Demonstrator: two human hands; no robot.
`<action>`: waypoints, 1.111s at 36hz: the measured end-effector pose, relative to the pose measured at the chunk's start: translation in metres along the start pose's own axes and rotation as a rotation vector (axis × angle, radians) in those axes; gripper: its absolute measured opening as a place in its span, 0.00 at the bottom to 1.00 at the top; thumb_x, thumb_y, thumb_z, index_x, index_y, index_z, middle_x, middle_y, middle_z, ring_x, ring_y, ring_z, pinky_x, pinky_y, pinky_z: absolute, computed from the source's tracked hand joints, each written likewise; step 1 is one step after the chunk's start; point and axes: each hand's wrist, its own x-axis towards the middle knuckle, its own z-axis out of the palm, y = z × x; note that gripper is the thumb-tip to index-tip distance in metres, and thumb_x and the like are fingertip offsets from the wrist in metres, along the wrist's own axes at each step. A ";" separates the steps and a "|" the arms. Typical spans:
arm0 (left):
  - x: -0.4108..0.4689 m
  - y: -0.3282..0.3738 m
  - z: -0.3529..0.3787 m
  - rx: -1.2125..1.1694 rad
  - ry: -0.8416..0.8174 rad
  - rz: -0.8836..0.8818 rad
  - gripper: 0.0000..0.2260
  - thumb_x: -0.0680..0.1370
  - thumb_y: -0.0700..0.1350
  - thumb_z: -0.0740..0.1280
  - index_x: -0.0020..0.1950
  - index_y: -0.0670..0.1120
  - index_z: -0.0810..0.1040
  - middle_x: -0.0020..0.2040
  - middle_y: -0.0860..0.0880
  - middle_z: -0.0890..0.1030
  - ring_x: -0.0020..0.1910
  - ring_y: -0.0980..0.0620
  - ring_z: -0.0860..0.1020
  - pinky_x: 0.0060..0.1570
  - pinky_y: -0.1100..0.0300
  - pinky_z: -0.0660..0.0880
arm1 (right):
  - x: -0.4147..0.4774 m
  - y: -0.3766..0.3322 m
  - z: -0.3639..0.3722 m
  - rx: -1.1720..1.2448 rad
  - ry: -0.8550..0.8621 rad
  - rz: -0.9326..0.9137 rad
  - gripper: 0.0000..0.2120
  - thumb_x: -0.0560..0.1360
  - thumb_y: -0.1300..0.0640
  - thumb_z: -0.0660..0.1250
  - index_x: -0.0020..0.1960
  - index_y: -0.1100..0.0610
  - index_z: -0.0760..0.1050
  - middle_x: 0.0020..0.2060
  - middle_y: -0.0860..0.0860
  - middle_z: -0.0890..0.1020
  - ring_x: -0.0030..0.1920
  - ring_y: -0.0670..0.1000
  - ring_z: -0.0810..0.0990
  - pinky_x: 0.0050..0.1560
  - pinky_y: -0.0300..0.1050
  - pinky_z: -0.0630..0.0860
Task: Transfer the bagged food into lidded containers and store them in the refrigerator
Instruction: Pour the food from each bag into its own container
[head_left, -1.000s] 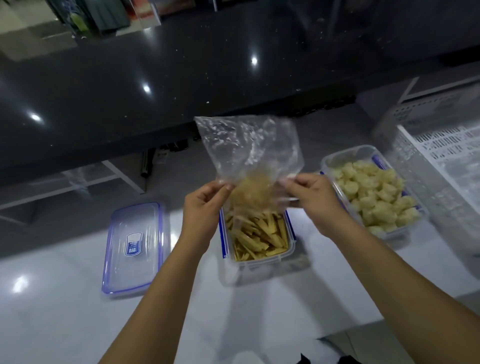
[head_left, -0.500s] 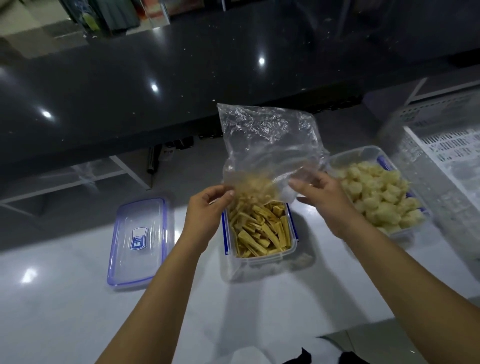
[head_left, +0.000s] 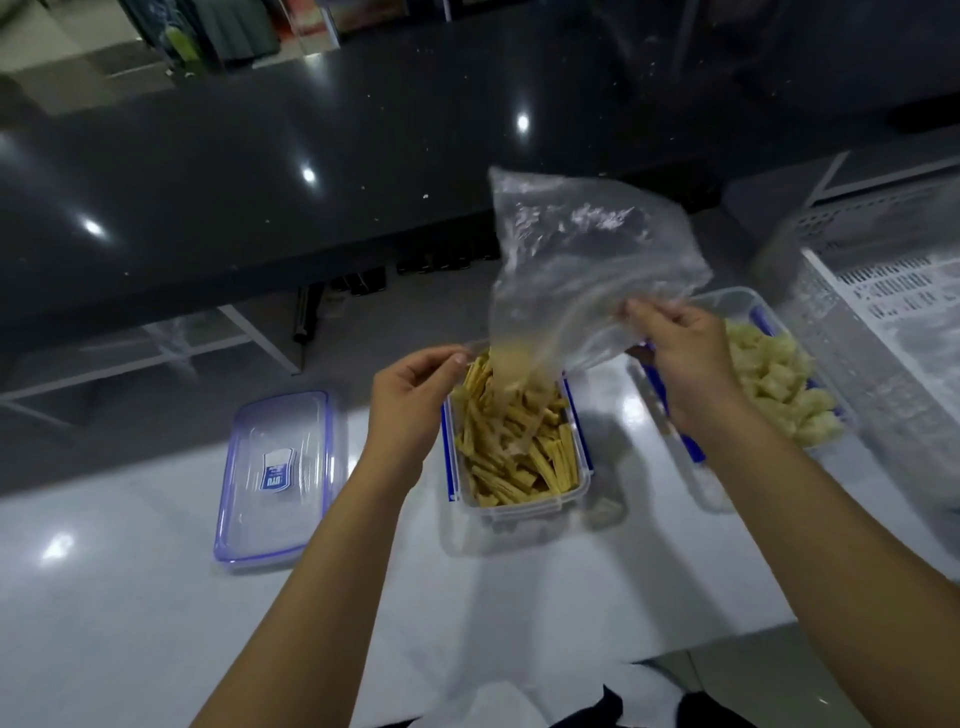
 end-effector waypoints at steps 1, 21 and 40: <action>-0.001 0.000 0.001 0.000 -0.006 0.000 0.09 0.78 0.46 0.71 0.45 0.60 0.87 0.47 0.56 0.87 0.47 0.61 0.84 0.42 0.71 0.77 | -0.002 0.000 -0.001 -0.057 -0.041 -0.013 0.07 0.78 0.57 0.69 0.43 0.50 0.84 0.41 0.46 0.87 0.45 0.47 0.85 0.44 0.40 0.80; -0.061 -0.018 -0.004 0.059 0.090 -0.074 0.09 0.81 0.46 0.68 0.58 0.56 0.83 0.54 0.59 0.85 0.53 0.62 0.81 0.42 0.74 0.76 | -0.054 -0.011 -0.058 -0.081 0.172 -0.058 0.05 0.71 0.56 0.77 0.44 0.55 0.83 0.41 0.45 0.86 0.36 0.43 0.83 0.31 0.34 0.76; -0.150 -0.015 -0.001 0.159 -0.167 -0.013 0.13 0.79 0.45 0.71 0.58 0.63 0.82 0.57 0.62 0.83 0.58 0.60 0.80 0.50 0.66 0.79 | -0.149 0.020 -0.102 0.032 0.050 0.242 0.01 0.71 0.66 0.74 0.41 0.64 0.83 0.40 0.57 0.86 0.44 0.56 0.87 0.39 0.48 0.83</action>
